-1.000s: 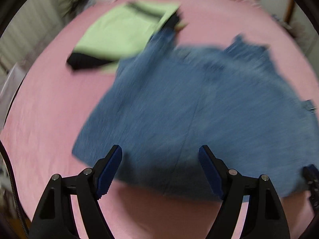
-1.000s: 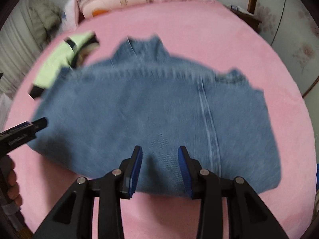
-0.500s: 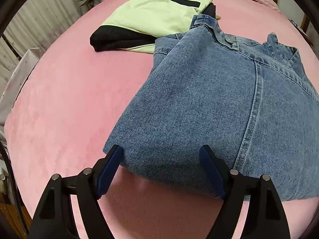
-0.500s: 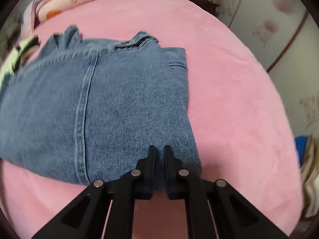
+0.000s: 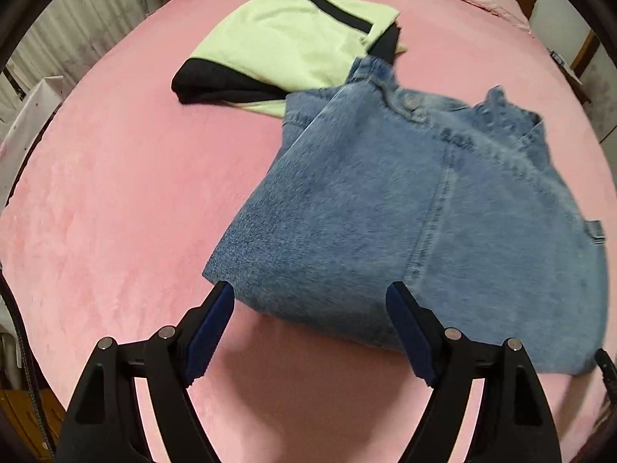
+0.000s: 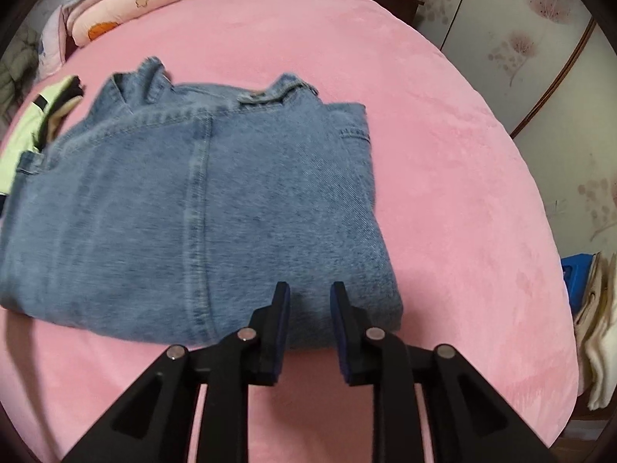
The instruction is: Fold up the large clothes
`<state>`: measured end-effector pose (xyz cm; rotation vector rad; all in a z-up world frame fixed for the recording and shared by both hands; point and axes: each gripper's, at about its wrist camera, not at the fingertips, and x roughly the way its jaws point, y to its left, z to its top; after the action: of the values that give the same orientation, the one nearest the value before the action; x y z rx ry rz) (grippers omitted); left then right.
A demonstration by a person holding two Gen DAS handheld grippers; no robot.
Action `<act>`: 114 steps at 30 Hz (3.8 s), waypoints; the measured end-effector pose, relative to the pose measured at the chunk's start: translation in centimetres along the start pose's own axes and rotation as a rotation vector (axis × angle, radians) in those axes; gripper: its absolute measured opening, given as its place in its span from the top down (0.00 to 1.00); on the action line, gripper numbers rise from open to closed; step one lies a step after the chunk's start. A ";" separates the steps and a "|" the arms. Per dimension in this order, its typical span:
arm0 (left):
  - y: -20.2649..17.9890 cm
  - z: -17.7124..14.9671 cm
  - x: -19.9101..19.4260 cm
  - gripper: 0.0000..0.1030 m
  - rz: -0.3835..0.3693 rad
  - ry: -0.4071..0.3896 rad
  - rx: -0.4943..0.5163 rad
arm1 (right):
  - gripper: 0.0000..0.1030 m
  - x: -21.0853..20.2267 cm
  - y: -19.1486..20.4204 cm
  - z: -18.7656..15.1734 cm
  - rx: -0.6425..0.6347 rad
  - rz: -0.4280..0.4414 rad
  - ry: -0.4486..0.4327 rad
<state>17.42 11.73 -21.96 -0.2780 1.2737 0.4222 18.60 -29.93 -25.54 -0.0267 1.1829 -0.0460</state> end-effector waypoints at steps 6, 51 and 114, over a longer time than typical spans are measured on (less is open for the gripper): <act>-1.2 0.6 -4.8 0.20 -0.066 -0.007 0.030 | 0.74 -4.4 1.7 1.5 0.004 0.078 -0.051; 3.9 -4.0 7.9 0.17 -0.607 -0.077 -0.262 | 0.63 -3.8 18.6 -2.4 -0.192 0.331 -0.150; -37.7 -14.6 -0.7 0.90 -0.493 -0.439 0.868 | 0.99 2.6 -8.5 -7.7 0.353 0.266 -0.125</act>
<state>21.80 -28.23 -26.48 0.2344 0.8150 -0.4804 12.25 -38.53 -30.51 0.4328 1.0312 -0.0176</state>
